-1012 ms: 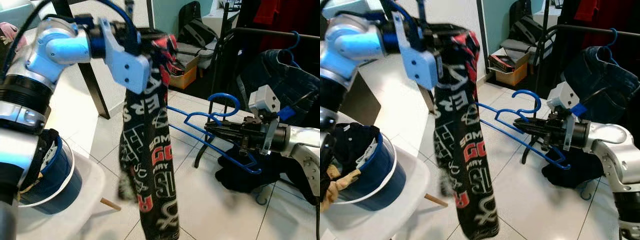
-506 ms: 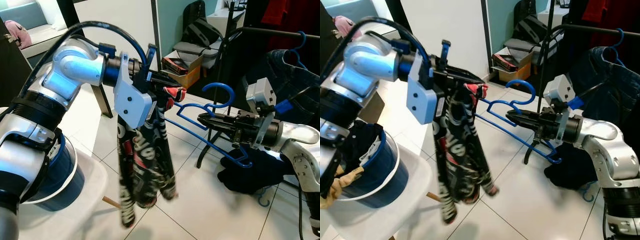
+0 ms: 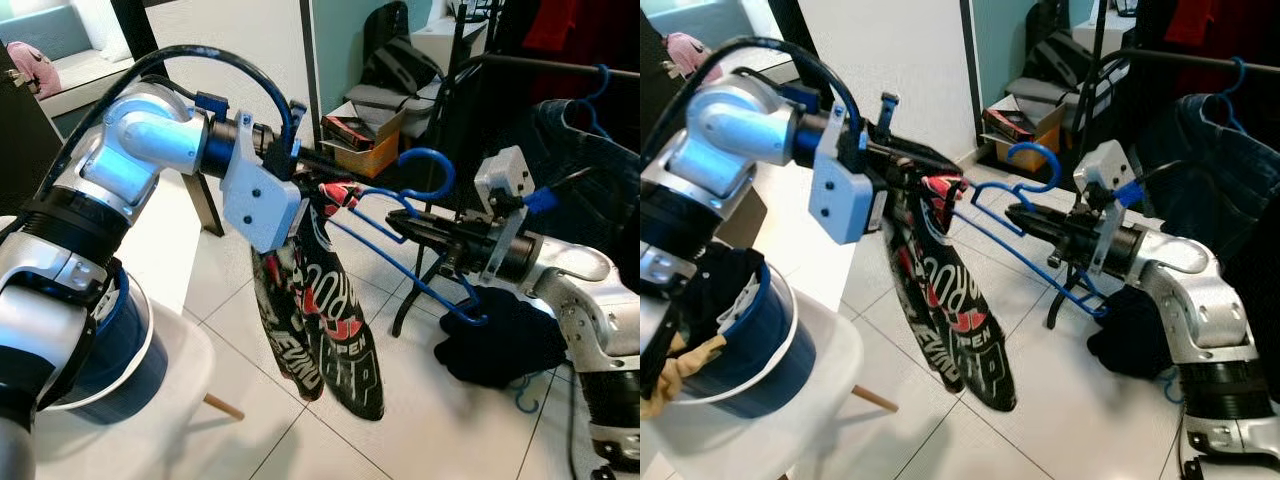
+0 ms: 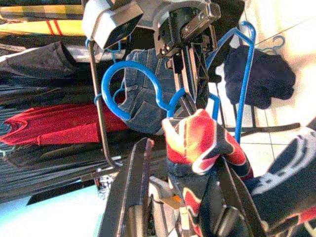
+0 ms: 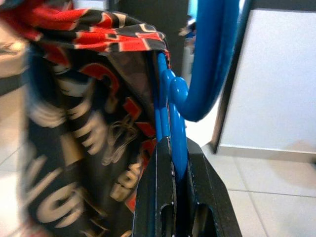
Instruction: Hang hanger
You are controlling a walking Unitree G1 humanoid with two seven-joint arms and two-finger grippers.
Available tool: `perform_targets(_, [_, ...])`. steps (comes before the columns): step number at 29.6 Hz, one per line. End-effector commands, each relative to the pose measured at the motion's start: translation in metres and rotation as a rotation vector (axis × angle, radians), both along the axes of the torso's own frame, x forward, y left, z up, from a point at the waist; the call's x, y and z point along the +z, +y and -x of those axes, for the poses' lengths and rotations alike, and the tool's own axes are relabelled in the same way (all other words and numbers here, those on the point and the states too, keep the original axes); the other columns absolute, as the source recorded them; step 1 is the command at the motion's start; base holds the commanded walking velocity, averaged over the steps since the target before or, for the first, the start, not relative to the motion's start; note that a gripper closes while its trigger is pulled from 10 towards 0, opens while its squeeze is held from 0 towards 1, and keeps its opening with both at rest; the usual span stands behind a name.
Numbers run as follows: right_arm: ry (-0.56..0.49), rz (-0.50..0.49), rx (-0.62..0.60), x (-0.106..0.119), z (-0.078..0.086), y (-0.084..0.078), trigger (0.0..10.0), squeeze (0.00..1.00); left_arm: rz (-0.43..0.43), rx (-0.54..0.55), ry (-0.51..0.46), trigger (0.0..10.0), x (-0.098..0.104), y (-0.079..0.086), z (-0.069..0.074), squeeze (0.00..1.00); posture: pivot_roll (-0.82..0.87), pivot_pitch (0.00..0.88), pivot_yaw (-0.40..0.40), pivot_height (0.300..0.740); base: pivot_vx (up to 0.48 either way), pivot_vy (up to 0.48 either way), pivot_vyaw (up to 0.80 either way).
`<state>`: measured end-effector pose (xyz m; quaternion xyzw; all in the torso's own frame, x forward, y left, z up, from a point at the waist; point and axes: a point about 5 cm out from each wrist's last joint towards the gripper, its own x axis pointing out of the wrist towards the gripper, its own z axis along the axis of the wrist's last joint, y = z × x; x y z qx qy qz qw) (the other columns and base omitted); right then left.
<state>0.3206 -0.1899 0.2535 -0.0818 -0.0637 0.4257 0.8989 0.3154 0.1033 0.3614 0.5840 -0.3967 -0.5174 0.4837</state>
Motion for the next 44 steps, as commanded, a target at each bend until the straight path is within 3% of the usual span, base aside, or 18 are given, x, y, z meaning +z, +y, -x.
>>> perform_targets(1, [-0.048,-0.018,-0.005,0.009,-0.001,0.002,10.0,0.00,0.011,-0.003,-0.016,10.0,0.005,-0.002,0.001,1.00,-0.07,0.000,0.114,0.740,0.000,0.000,0.00])
perform_targets(5, [-0.088,-0.120,-0.124,0.020,-0.013,0.000,10.0,0.00,0.169,-0.033,0.088,10.0,0.007,-0.006,0.002,1.00,-0.08,0.000,0.115,0.740,0.000,0.000,0.00])
perform_targets(6, [-0.113,-0.183,-0.170,0.028,-0.018,0.001,10.0,0.00,0.338,-0.080,0.261,10.0,0.001,-0.009,0.004,1.00,-0.08,0.000,0.113,0.740,0.000,0.000,0.00])
perform_targets(10, [-0.122,-0.205,-0.172,0.030,-0.019,0.003,10.0,0.00,0.411,-0.106,0.377,10.0,-0.006,-0.009,0.006,1.00,-0.08,0.000,0.113,0.740,0.000,0.000,0.00])
perform_targets(12, [-0.128,-0.222,-0.172,0.031,-0.019,0.004,10.0,0.00,0.499,-0.126,0.503,10.0,-0.012,-0.004,0.008,1.00,-0.08,0.000,0.111,0.740,0.000,0.000,0.00])
perform_targets(15, [-0.128,-0.222,-0.172,0.031,-0.019,0.004,10.0,0.00,0.499,-0.126,0.503,10.0,-0.012,-0.004,0.008,1.00,-0.08,0.000,0.111,0.740,0.000,0.000,0.00])
perform_targets(20, [-0.133,-0.222,-0.174,0.032,-0.020,0.004,10.0,0.00,0.647,-0.091,0.601,10.0,-0.025,0.015,0.014,1.00,-0.07,0.000,0.100,0.740,0.000,0.000,0.00])
perform_targets(23, [-0.133,-0.222,-0.174,0.032,-0.020,0.004,10.0,0.00,0.647,-0.091,0.601,10.0,-0.025,0.015,0.014,1.00,-0.07,0.000,0.100,0.740,0.000,0.000,0.00])
perform_targets(24, [-0.134,-0.215,-0.170,0.033,-0.021,0.004,10.0,0.00,0.759,-0.025,0.583,10.0,-0.028,0.021,0.008,1.00,-0.07,0.000,0.101,0.740,0.000,0.000,0.00])
perform_targets(25, [-0.136,-0.204,-0.155,0.033,-0.021,0.005,10.0,0.00,0.889,0.082,0.568,10.0,-0.036,0.024,-0.002,0.21,-0.07,0.000,0.099,0.740,0.000,0.000,0.00])
perform_targets(26, [-0.136,-0.198,-0.145,0.033,-0.021,0.005,10.0,0.00,0.990,0.173,0.565,10.0,-0.045,0.026,-0.011,0.00,-0.07,0.000,0.099,0.740,0.000,0.000,0.00])
perform_targets(27, [-0.136,-0.194,-0.141,0.033,-0.020,0.005,10.0,0.00,1.088,0.273,0.573,10.0,-0.057,0.026,-0.018,0.00,-0.08,0.000,0.096,0.740,0.000,0.000,0.00])
perform_targets(30, [-0.135,-0.192,-0.140,0.033,-0.020,0.005,10.0,0.00,1.141,0.334,0.580,10.0,-0.065,0.025,-0.021,0.00,-0.08,0.000,0.096,0.740,0.000,0.000,0.00])
perform_targets(32, [-0.133,-0.193,-0.151,0.032,-0.021,0.006,10.0,0.00,1.317,0.464,0.711,10.0,-0.083,0.017,-0.024,0.00,-0.07,0.000,0.090,0.740,0.000,0.000,0.00])
perform_targets(36, [-0.133,-0.193,-0.158,0.032,-0.021,0.006,10.0,0.00,1.385,0.509,0.788,10.0,-0.089,0.012,-0.023,0.00,-0.07,0.000,0.090,0.740,0.000,0.000,0.00])
perform_targets(38, [-0.135,-0.197,-0.177,0.033,-0.023,0.007,10.0,0.00,1.476,0.577,0.956,10.0,-0.103,-0.001,-0.019,0.00,-0.07,0.000,0.090,0.740,0.000,0.000,0.00])
perform_targets(43, [-0.135,-0.197,-0.177,0.033,-0.023,0.007,10.0,0.00,1.476,0.577,0.956,10.0,-0.103,-0.001,-0.019,0.00,-0.07,0.000,0.090,0.740,0.000,0.000,0.00])
perform_targets(44, [-0.138,-0.201,-0.185,0.034,-0.024,0.008,10.0,0.00,1.500,0.605,1.025,10.0,-0.109,-0.006,-0.015,0.00,-0.07,0.000,0.089,0.740,0.000,0.000,0.00])
